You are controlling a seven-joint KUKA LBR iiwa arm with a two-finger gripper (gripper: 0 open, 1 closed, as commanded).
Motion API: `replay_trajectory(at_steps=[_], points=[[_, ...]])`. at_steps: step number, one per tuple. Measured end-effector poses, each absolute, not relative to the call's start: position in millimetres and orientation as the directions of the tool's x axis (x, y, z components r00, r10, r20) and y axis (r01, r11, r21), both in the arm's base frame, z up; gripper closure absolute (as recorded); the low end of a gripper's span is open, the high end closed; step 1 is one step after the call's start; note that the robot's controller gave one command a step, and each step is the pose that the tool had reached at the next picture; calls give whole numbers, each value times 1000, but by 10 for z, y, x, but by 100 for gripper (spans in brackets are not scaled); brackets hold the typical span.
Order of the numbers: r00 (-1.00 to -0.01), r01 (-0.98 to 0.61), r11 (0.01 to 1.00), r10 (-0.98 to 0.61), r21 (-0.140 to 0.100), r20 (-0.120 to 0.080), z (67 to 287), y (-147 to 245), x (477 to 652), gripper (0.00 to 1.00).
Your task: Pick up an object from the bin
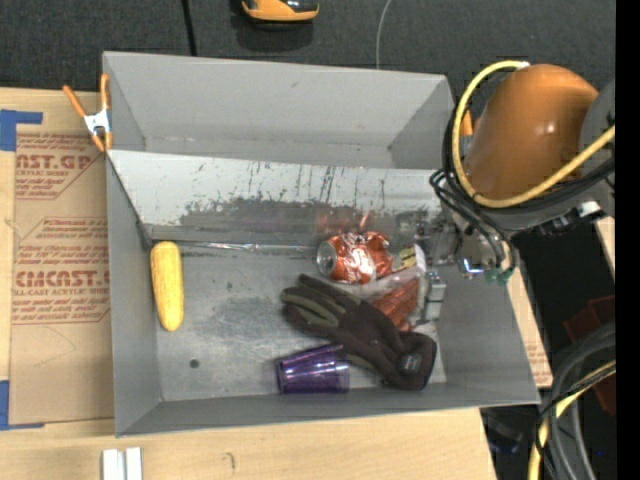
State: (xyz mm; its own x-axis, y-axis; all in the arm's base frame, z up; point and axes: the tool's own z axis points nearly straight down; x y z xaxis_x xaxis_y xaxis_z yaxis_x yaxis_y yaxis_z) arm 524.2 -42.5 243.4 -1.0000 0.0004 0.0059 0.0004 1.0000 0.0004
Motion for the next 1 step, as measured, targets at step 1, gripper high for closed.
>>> replay_trajectory(at_steps=[1], points=[[-1000, 0, 1000, 0, 0, -2, 2479, -424, 5257, 0]])
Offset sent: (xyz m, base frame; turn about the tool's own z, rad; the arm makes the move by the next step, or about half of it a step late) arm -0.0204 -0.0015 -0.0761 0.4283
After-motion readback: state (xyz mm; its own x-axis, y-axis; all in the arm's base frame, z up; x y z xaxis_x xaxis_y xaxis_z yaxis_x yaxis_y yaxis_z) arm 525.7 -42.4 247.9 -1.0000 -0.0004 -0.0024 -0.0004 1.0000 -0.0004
